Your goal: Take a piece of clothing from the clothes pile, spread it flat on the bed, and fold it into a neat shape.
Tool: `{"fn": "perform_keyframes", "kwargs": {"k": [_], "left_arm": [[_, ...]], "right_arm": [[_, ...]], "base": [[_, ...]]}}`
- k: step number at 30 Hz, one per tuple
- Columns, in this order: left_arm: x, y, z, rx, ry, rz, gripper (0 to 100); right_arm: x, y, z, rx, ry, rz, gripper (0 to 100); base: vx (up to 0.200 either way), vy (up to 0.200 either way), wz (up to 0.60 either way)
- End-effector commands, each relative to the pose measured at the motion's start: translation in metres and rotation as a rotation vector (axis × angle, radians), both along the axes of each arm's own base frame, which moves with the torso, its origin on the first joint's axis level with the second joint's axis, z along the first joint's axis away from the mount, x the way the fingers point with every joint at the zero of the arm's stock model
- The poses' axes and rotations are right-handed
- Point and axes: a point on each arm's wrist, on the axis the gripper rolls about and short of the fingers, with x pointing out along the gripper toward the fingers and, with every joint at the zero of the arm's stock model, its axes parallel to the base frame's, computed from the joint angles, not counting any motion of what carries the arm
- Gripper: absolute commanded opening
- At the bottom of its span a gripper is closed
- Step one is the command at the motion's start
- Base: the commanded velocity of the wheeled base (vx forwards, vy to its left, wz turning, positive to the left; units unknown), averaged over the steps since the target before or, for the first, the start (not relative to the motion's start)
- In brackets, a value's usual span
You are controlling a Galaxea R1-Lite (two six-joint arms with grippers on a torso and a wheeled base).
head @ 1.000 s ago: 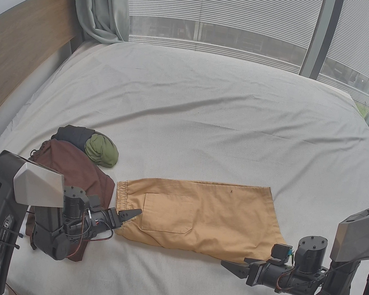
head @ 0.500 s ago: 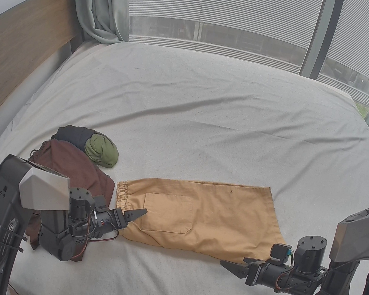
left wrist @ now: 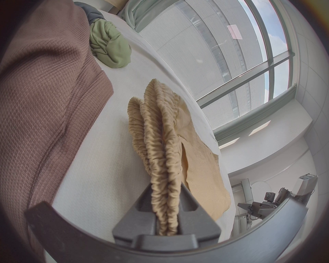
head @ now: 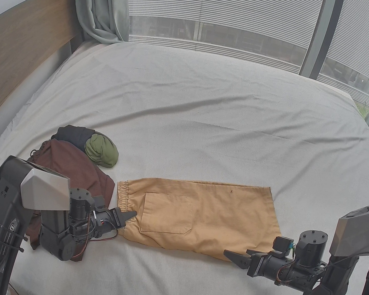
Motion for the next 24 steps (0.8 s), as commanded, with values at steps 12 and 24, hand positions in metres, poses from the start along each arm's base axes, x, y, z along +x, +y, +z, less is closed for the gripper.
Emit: {"fn": "perform_keyframes", "kwargs": {"k": [12,24], "left_arm": [[-0.005,0.008,0.034,-0.02,-0.047,0.017,0],[-0.017,0.032,0.052,-0.031,-0.038,0.017,0]], "right_arm": [[0.045,-0.03,-0.034,-0.004,0.014,-0.185,100],[0.047,-0.035,-0.05,-0.017,0.054,-0.202,100]], "base": [[0.0,0.0,0.0],[0.0,0.0,0.0]]}}
